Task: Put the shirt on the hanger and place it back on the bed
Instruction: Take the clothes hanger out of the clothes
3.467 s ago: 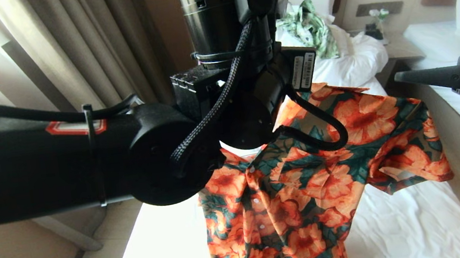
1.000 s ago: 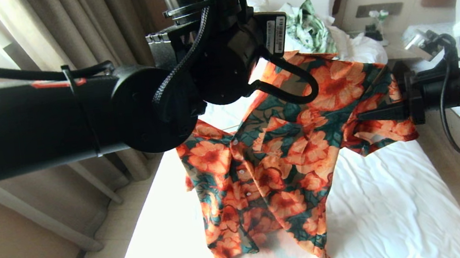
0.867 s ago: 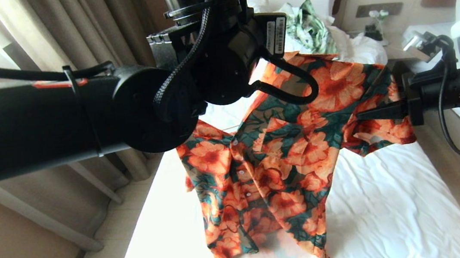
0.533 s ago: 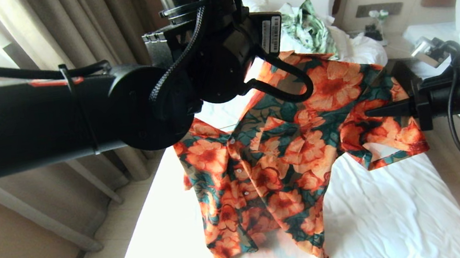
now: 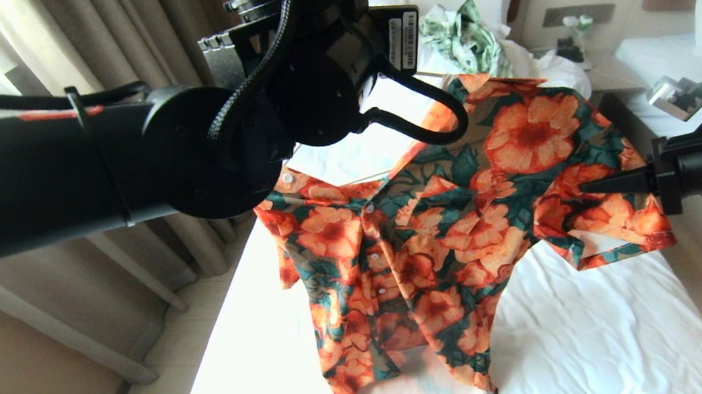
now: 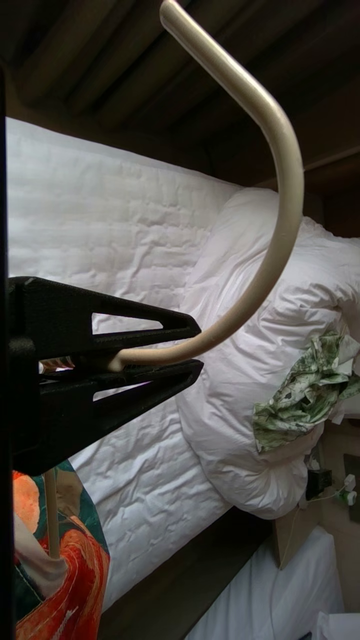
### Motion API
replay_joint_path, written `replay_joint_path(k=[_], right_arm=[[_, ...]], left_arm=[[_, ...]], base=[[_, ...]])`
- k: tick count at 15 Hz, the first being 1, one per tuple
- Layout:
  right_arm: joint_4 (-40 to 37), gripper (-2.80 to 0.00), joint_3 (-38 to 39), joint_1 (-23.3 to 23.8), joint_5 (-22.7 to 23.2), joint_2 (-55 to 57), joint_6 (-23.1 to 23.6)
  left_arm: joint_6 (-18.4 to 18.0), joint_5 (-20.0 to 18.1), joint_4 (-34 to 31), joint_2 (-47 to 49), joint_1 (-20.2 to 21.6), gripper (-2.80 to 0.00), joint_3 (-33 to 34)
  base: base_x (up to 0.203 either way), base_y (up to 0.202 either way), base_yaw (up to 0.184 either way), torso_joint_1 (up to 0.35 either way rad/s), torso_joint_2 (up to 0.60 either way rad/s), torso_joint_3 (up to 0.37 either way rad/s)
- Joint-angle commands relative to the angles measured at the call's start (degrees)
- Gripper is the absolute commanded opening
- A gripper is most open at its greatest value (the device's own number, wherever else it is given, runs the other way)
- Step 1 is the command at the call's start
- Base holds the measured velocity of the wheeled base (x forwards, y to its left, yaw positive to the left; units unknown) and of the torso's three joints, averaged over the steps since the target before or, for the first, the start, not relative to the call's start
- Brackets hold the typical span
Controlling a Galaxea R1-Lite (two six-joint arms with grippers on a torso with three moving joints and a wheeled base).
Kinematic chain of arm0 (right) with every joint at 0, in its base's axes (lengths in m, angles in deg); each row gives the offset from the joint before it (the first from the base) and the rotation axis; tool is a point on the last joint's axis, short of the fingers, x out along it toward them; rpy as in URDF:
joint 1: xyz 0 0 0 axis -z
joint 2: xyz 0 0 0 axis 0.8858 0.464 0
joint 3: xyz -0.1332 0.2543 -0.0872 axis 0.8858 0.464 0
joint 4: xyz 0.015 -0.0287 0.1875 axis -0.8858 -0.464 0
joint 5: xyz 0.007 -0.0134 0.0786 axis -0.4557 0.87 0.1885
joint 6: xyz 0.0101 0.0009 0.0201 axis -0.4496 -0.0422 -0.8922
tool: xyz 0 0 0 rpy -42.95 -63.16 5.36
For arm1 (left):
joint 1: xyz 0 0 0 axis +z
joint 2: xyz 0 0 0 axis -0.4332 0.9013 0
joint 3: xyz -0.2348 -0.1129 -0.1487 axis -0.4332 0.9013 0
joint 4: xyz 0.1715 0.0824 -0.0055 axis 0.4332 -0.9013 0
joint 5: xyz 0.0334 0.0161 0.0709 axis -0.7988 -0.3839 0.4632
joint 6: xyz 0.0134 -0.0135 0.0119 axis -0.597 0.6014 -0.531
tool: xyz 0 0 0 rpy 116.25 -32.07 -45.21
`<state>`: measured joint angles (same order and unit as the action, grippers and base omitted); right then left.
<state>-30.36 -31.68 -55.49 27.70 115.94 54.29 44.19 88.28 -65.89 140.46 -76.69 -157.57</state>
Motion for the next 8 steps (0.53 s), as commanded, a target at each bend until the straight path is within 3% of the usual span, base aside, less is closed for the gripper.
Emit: replay_joint_path(k=[1, 8], right_arm=[[0.07, -2.80, 1.70, 1.13, 0.25, 0.55, 0.75], [0.39, -2.80, 4.40, 4.24, 0.25, 1.16, 1.90]], left_arm=[[-0.10, 0.19, -0.58, 0.09, 0.04, -2.80, -1.21], [-0.10, -0.20, -1.66, 0.34, 0.04, -2.80, -2.97]], base=[[0.000, 0.000, 0.000, 0.000, 0.00, 0.000], [0.000, 0.000, 0.000, 0.000, 0.00, 0.000]])
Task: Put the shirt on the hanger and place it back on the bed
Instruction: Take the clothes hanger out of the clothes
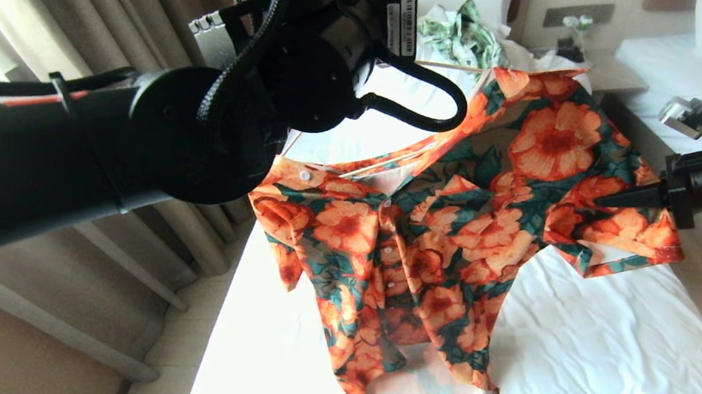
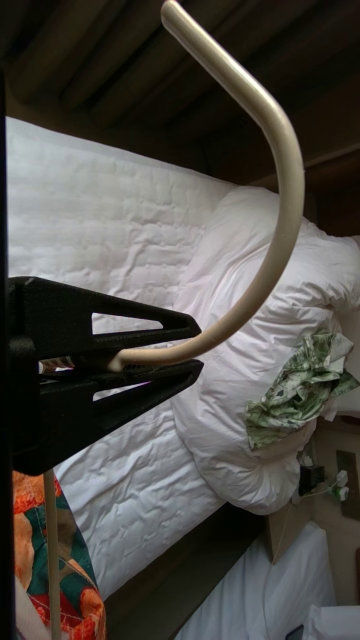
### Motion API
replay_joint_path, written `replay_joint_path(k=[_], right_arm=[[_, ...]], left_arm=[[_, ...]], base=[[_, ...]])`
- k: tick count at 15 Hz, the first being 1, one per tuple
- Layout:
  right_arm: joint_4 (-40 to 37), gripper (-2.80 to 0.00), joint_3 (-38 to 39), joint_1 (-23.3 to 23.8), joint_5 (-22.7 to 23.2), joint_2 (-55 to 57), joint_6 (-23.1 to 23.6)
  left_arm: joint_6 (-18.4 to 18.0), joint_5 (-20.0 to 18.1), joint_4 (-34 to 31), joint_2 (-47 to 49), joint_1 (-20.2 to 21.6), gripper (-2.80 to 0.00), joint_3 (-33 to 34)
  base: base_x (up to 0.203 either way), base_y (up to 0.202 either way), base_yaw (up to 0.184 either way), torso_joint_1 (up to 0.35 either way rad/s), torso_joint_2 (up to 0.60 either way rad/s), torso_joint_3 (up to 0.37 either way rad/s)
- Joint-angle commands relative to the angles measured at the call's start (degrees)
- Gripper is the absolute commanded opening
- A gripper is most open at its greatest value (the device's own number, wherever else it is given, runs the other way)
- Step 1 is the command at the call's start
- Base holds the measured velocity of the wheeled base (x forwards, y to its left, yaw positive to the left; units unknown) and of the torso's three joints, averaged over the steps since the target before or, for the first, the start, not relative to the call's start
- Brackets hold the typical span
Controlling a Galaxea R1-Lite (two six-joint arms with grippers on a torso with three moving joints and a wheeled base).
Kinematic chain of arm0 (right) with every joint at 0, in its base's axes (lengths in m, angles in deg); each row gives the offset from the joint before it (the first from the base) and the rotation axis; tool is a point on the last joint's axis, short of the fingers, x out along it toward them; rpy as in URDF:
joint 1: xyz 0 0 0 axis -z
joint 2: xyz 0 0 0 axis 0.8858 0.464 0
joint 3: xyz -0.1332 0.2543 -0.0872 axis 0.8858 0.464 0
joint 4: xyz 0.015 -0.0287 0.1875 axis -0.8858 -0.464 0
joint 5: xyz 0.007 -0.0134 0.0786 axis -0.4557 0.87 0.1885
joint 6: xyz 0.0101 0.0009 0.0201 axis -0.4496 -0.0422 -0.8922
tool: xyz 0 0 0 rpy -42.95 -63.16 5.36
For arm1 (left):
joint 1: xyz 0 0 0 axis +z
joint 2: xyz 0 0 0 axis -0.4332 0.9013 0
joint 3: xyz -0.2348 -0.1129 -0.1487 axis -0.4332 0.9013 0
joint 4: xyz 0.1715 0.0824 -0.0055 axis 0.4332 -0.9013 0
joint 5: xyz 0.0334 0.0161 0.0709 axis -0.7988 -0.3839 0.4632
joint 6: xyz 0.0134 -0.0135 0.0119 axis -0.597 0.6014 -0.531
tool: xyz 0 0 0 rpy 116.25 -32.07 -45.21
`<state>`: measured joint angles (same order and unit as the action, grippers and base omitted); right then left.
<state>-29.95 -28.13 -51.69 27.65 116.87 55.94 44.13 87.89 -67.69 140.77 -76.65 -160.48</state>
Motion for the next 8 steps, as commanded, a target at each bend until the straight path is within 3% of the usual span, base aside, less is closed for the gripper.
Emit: replay_joint_path(k=[1, 8], right_arm=[[-0.01, -2.80, 1.24, 0.65, 0.40, 0.24, 0.70], [0.08, -2.80, 4.95, 2.09, 0.65, 0.40, 3.53]], left_arm=[[-0.12, 0.20, 0.14, 0.04, 0.00, -2.80, -0.05], [-0.38, 0.22, -0.33, 0.48, -0.06, -2.80, -1.72]], base=[[0.000, 0.000, 0.000, 0.000, 0.00, 0.000], [0.000, 0.000, 0.000, 0.000, 0.00, 0.000]])
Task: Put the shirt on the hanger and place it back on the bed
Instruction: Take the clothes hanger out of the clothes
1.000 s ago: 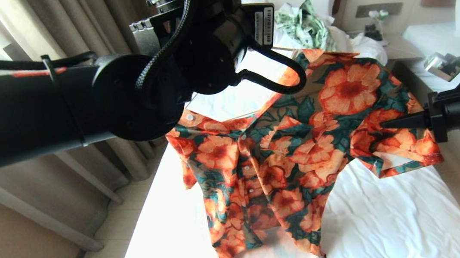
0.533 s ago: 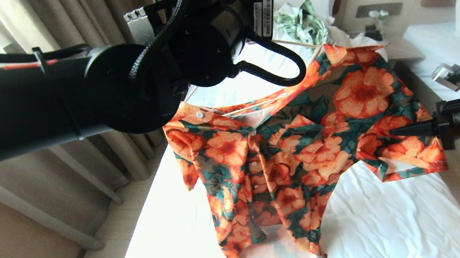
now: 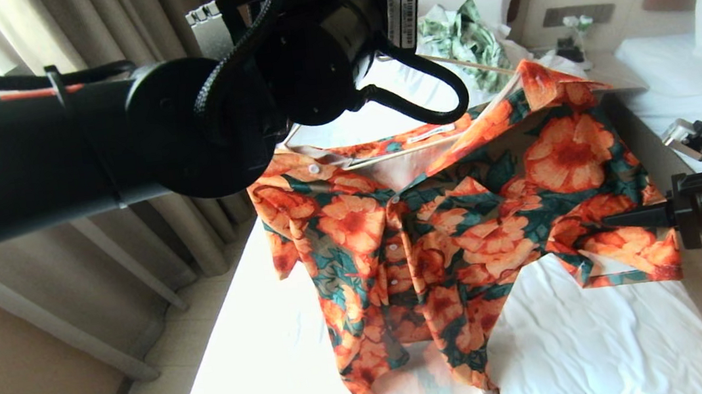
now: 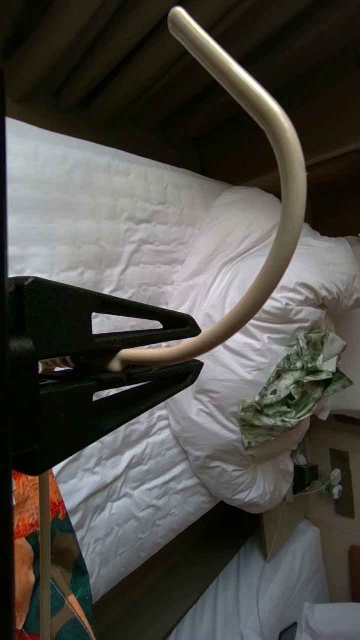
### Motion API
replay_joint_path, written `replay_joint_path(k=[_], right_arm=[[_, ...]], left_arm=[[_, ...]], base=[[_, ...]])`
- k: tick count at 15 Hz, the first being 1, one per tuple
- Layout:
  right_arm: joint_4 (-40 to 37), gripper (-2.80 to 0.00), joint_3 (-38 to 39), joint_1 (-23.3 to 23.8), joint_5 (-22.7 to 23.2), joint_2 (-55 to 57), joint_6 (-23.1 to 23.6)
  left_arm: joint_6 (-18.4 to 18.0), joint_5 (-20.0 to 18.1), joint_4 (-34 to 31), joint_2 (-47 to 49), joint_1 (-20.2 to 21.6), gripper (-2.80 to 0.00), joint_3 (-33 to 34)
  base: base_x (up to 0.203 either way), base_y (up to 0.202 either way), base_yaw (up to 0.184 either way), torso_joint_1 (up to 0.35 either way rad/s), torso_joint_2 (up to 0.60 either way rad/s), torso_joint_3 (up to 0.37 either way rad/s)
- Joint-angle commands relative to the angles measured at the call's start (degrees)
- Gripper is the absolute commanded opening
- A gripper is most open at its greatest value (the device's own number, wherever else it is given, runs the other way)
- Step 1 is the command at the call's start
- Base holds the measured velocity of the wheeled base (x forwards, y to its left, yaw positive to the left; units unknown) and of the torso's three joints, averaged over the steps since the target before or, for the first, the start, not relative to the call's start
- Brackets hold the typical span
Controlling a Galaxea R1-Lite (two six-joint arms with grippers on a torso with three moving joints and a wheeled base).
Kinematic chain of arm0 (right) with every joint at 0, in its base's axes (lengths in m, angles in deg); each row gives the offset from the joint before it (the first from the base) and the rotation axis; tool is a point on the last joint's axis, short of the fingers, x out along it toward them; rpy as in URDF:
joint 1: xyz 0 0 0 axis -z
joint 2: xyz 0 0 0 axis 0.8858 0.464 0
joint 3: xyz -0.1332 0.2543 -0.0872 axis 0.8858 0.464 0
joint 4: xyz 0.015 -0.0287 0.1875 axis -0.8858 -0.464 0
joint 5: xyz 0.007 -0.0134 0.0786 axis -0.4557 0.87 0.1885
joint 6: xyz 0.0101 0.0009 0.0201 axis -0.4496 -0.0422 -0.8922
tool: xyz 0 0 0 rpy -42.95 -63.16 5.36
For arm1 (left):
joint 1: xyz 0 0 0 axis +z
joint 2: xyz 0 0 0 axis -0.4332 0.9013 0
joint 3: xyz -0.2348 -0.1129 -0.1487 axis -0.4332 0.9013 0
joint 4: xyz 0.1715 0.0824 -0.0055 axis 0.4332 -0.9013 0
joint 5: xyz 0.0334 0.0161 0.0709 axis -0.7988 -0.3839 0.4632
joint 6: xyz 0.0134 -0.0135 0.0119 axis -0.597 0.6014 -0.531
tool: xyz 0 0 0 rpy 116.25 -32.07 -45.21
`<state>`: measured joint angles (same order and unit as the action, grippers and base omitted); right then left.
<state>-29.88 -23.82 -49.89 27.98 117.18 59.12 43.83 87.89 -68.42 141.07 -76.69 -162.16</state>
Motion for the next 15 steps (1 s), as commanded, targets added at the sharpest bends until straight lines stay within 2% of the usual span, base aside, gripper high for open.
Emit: replay_joint_path(k=[1, 15], right_arm=[[-0.05, -2.80, 0.71, 1.03, 0.32, 0.17, 0.34], [-0.07, -2.80, 2.33, 2.84, 1.64, -0.66, 1.15]], left_arm=[[-0.01, 0.20, -0.70, 0.13, -0.03, -2.80, -0.77], [0.01, 0.19, -1.24, 0.00, -0.40, -2.80, -1.19]], base=[[0.000, 0.000, 0.000, 0.000, 0.00, 0.000], [0.000, 0.000, 0.000, 0.000, 0.00, 0.000]])
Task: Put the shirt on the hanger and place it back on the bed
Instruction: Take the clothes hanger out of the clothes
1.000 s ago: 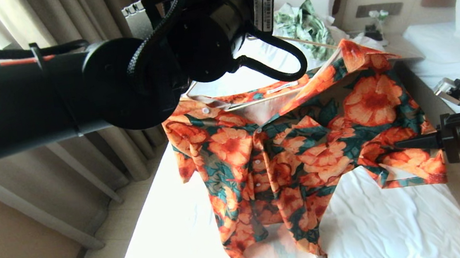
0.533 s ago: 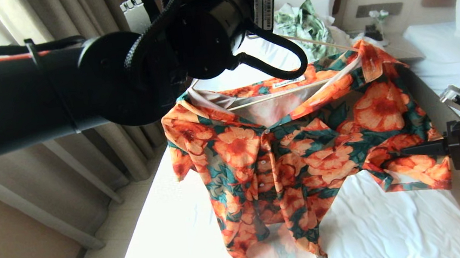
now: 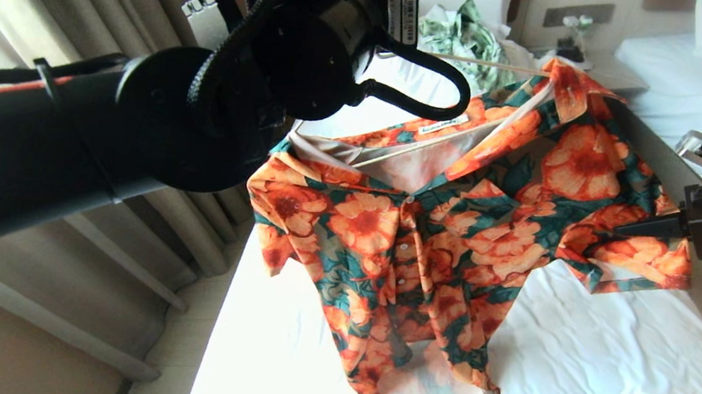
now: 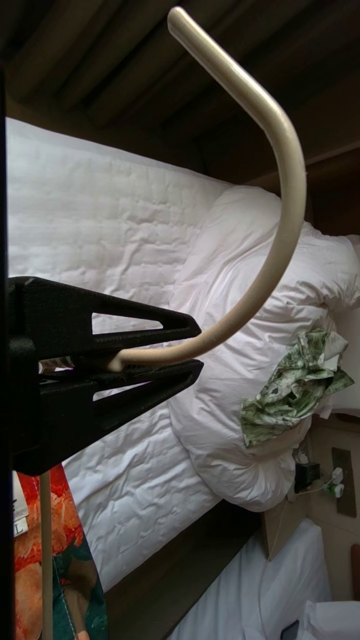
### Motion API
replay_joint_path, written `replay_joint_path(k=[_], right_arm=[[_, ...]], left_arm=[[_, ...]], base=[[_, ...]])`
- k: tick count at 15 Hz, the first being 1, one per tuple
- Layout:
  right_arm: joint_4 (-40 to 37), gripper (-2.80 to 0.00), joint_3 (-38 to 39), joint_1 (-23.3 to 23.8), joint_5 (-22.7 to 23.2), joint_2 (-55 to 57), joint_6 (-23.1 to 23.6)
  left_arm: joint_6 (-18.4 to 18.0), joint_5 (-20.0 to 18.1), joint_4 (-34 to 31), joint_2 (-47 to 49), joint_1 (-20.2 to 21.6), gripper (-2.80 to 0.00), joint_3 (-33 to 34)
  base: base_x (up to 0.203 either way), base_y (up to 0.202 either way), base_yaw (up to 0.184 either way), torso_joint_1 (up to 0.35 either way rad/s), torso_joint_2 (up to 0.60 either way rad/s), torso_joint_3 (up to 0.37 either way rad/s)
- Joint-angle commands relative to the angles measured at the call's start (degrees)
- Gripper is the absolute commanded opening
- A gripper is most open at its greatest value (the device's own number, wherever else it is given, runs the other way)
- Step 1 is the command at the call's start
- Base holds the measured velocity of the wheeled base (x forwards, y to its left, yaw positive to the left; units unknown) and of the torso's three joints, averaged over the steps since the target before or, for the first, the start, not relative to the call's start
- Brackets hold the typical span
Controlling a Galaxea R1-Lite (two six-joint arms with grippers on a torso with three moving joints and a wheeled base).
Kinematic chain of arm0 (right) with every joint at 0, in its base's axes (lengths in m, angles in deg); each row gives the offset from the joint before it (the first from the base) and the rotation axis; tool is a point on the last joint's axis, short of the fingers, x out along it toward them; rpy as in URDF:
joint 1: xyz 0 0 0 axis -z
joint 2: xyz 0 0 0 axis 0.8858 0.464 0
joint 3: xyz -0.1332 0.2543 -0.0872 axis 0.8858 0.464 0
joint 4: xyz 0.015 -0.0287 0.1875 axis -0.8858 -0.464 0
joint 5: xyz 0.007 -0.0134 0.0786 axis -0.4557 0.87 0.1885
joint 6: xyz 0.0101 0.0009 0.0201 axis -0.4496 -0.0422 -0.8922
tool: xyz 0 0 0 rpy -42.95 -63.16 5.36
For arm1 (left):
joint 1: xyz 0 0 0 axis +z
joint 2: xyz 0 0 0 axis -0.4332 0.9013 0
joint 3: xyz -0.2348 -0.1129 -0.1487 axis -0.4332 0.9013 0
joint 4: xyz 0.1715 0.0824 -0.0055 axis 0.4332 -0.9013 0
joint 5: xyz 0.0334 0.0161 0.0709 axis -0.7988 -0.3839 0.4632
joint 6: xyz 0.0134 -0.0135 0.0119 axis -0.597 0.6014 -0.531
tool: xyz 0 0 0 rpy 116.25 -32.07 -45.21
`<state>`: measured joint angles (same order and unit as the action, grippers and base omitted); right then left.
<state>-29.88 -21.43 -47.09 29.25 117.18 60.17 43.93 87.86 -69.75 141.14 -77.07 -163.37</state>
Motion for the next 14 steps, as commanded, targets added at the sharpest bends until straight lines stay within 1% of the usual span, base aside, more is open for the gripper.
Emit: replay_joint_path(k=[1, 4, 6, 7, 10, 13, 14], right_arm=[[-0.16, -2.80, 0.00, 0.25, 0.37, -1.48, 0.06], [-0.59, -2.80, 0.14, 2.63, 0.37, -3.92, 0.00], [-0.53, -2.80, 0.35, 2.84, 0.53, -4.04, -0.24], [-0.26, 0.00, 0.53, 2.52, 0.77, -3.96, -0.32], [-0.60, 0.00, 0.45, 1.53, 0.72, -4.49, -1.49], [-0.72, 0.00, -0.13, 2.70, 0.69, -5.80, -1.92], [-0.62, 0.00, -0.98, 3.28, 0.78, -6.25, -2.81]], left_arm=[[-0.10, 0.22, 0.09, -0.03, -0.02, -2.80, 0.02], [-0.10, 0.22, 0.00, 0.27, -0.11, -2.80, 0.02], [-0.09, 0.31, 0.08, 0.15, -1.28, -2.80, 0.02], [-0.09, 0.37, 0.00, 0.10, -1.78, -2.80, 0.02], [-0.10, 0.57, -0.09, 0.20, -2.57, -2.80, 0.02], [-0.10, 0.44, -0.16, 1.20, -2.57, -2.80, 0.02], [-0.05, 0.47, 0.05, 1.88, -2.57, -2.80, 0.02]], base=[[0.000, 0.000, 0.000, 0.000, 0.00, 0.000], [0.000, 0.000, 0.000, 0.000, 0.00, 0.000], [0.000, 0.000, 0.000, 0.000, 0.00, 0.000], [0.000, 0.000, 0.000, 0.000, 0.00, 0.000], [0.000, 0.000, 0.000, 0.000, 0.00, 0.000], [0.000, 0.000, 0.000, 0.000, 0.00, 0.000], [0.000, 0.000, 0.000, 0.000, 0.00, 0.000]])
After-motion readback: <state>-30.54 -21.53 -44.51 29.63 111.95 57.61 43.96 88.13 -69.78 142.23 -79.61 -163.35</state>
